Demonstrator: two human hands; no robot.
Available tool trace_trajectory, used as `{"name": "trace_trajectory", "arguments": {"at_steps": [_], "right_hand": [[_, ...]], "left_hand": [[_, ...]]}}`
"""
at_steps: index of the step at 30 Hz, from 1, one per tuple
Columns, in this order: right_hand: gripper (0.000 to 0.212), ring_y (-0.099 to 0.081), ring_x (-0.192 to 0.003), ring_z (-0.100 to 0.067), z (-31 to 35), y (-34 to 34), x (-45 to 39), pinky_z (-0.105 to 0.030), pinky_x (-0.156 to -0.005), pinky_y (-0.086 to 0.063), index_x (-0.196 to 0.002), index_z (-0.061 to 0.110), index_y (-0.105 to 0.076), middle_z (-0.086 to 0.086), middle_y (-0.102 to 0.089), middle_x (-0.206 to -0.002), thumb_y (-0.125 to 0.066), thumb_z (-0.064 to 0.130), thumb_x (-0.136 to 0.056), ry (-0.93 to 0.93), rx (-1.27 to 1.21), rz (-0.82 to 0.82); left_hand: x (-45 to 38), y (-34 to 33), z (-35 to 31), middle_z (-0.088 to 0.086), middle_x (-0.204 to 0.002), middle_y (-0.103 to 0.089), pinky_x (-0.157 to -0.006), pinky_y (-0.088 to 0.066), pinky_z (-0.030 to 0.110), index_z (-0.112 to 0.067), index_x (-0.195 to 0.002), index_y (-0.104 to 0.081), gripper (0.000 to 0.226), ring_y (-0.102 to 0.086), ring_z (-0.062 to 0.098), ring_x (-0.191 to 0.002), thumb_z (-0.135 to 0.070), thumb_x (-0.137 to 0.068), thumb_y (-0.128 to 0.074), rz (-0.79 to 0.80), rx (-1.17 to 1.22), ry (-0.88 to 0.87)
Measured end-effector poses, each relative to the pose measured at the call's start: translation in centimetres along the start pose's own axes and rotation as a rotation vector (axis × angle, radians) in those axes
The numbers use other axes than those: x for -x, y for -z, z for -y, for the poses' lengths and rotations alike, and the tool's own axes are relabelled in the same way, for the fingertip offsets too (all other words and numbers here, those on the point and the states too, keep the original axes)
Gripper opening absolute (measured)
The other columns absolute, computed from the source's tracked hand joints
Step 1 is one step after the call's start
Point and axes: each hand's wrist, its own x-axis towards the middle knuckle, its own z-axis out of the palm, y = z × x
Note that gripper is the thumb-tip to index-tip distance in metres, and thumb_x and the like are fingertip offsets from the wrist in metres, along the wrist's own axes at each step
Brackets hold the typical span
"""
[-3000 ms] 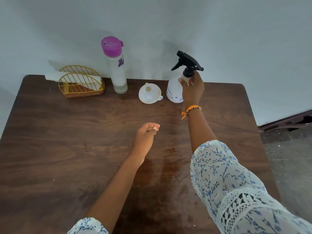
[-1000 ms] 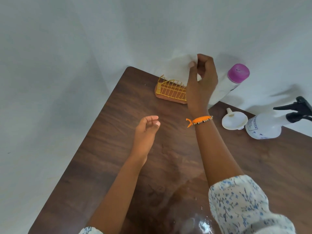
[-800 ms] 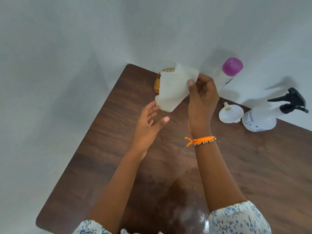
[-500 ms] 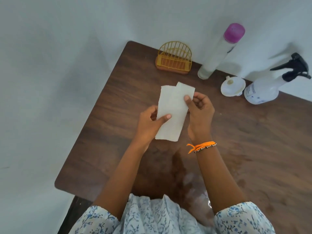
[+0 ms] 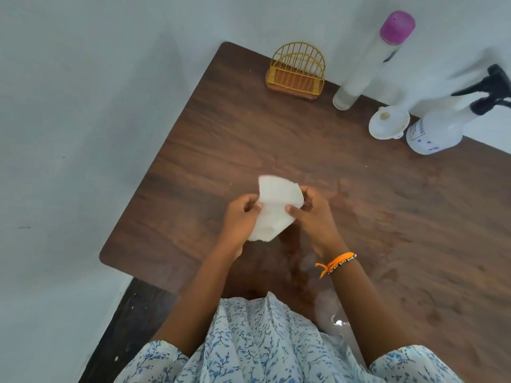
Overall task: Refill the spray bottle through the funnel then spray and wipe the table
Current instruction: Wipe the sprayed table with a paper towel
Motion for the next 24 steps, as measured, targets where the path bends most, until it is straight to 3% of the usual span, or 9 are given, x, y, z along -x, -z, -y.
{"name": "trace_trajectory", "arguments": {"at_steps": [3, 5, 8, 11, 14, 18, 21, 24], "right_hand": [[0.036, -0.057, -0.082, -0.015, 0.3, 0.0, -1.1, -0.019, -0.069, -0.043, -0.084, 0.016, -0.069, -0.008, -0.067, -0.091, -0.051, -0.013, -0.074, 0.114, 0.294, -0.179], [0.038, -0.057, -0.094, -0.018, 1.1, -0.2, -2.0, -0.007, -0.075, -0.037, -0.093, 0.006, -0.071, -0.013, -0.065, -0.105, -0.047, -0.014, -0.072, 0.187, 0.379, -0.335], [0.041, -0.051, -0.117, -0.026, 2.0, -0.9, -3.5, -0.011, -0.095, -0.029, -0.104, -0.001, -0.067, -0.016, -0.055, -0.126, -0.043, -0.014, -0.073, 0.287, 0.364, -0.441], [0.051, -0.031, -0.136, -0.031, 1.0, -2.2, -5.7, -0.019, -0.111, -0.018, -0.128, -0.005, -0.051, -0.018, -0.037, -0.145, -0.035, -0.007, -0.079, 0.382, 0.593, -0.286], [0.058, -0.017, -0.141, -0.043, -1.1, -4.2, -7.2, -0.042, -0.118, -0.016, -0.135, -0.013, -0.037, -0.026, -0.029, -0.148, -0.017, 0.003, -0.082, 0.444, 0.839, -0.052], [0.057, -0.046, -0.126, -0.044, -2.6, -5.1, -6.9, -0.054, -0.1, -0.043, -0.125, -0.008, -0.054, -0.023, -0.051, -0.135, -0.022, -0.001, -0.078, 0.541, 1.027, 0.104], [0.057, -0.05, -0.124, -0.037, -3.3, -2.5, -6.4, -0.048, -0.089, -0.052, -0.124, 0.002, -0.059, -0.012, -0.054, -0.135, -0.026, -0.001, -0.078, 0.687, 1.064, 0.142], [0.05, -0.047, -0.128, -0.026, -2.5, 0.0, -7.8, -0.029, -0.096, -0.043, -0.132, 0.02, -0.054, 0.001, -0.047, -0.143, -0.032, 0.0, -0.091, 0.531, 0.963, 0.03]], "left_hand": [[0.1, 0.3, 0.8, 0.0, -0.099, -0.062, -0.073, -0.055, 0.027, -0.018, -0.103, -0.059, 0.015, -0.061, 0.011, -0.087, -0.01, -0.093, -0.051, 0.006, 0.068, 0.024], [0.0, 0.7, 1.2, 0.0, -0.096, -0.06, -0.076, -0.055, 0.028, -0.018, -0.101, -0.059, 0.014, -0.06, 0.01, -0.082, -0.01, -0.093, -0.051, -0.02, 0.11, 0.021], [-0.1, 1.3, 1.5, 0.0, -0.095, -0.061, -0.077, -0.051, 0.025, -0.021, -0.097, -0.06, 0.014, -0.058, 0.009, -0.078, -0.011, -0.093, -0.051, -0.079, 0.088, -0.028], [-0.3, 1.8, 1.6, 0.0, -0.095, -0.062, -0.074, -0.047, 0.02, -0.024, -0.093, -0.062, 0.016, -0.058, 0.008, -0.076, -0.012, -0.092, -0.052, -0.121, 0.072, -0.059], [-0.6, 1.9, 1.5, 0.002, -0.095, -0.063, -0.075, -0.047, 0.019, -0.022, -0.092, -0.063, 0.016, -0.057, 0.009, -0.076, -0.01, -0.091, -0.052, -0.158, 0.082, -0.075], [-1.2, 1.7, 1.1, -0.001, -0.091, -0.063, -0.076, -0.047, 0.019, -0.021, -0.093, -0.063, 0.016, -0.057, 0.007, -0.076, -0.01, -0.091, -0.052, -0.177, 0.082, -0.081], [-1.9, 1.3, 0.9, -0.002, -0.089, -0.062, -0.077, -0.046, 0.019, -0.021, -0.092, -0.063, 0.017, -0.056, 0.006, -0.074, -0.009, -0.091, -0.051, -0.162, 0.079, -0.084], [-2.7, 1.1, 0.7, -0.002, -0.088, -0.062, -0.073, -0.045, 0.015, -0.021, -0.09, -0.062, 0.018, -0.054, 0.005, -0.072, -0.008, -0.091, -0.051, -0.149, 0.062, -0.084]]}}
